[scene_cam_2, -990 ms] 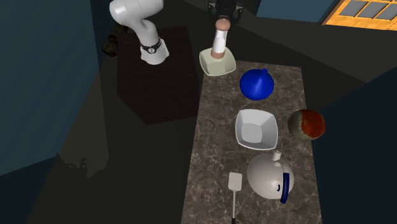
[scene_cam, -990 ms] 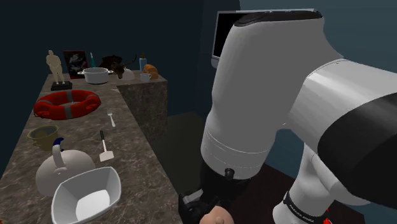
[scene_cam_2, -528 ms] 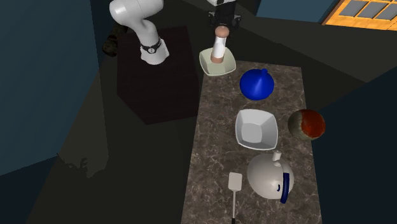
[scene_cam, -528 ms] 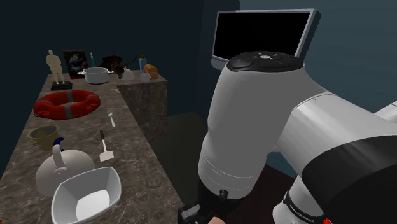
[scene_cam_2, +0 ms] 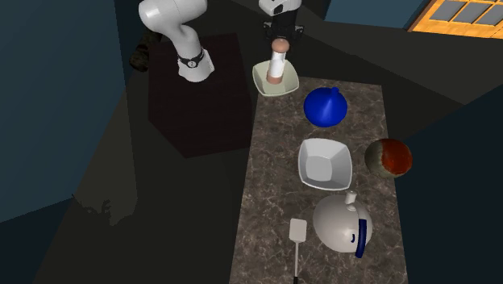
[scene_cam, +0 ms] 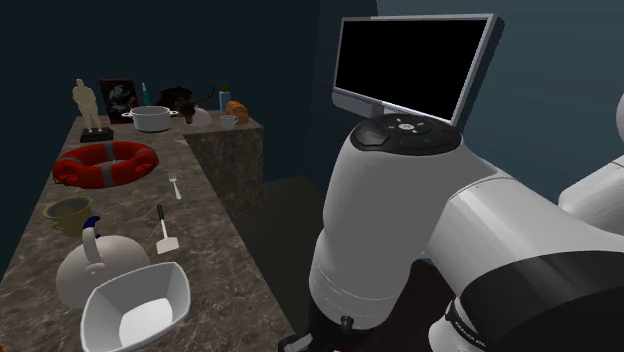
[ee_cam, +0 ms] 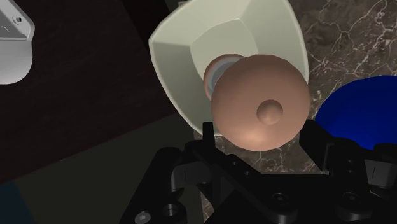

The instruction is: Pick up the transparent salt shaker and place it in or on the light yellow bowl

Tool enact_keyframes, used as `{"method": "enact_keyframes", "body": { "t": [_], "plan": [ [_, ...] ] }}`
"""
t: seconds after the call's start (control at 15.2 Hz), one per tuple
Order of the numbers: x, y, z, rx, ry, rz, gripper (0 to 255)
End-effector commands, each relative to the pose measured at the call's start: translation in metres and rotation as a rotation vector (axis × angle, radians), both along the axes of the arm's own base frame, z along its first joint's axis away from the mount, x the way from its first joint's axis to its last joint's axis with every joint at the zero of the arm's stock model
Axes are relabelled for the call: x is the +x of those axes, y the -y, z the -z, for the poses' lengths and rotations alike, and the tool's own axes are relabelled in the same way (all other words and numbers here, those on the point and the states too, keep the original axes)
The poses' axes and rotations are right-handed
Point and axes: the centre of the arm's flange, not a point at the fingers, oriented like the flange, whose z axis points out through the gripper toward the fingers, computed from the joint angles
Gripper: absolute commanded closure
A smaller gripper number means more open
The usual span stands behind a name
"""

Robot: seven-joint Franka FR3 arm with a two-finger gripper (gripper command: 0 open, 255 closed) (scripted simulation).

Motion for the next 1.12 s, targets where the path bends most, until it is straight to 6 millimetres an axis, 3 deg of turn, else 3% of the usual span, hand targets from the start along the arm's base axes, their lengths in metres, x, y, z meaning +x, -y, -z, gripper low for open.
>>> {"method": "enact_keyframes", "body": {
  "t": [0.0, 0.2, 0.26, 0.59, 0.86, 1.06],
  "plan": [
    [0.000, 0.000, 0.000, 0.000, 0.000, 0.000, 255],
    [0.000, 0.000, 0.000, 0.000, 0.000, 0.000, 255],
    [0.000, 0.000, 0.000, 0.000, 0.000, 0.000, 0],
    [0.000, 0.000, 0.000, 0.000, 0.000, 0.000, 0],
    [-0.003, -0.001, -0.050, 0.000, 0.000, 0.000, 0],
    [-0.003, -0.001, -0.050, 0.000, 0.000, 0.000, 0]
  ]
}}
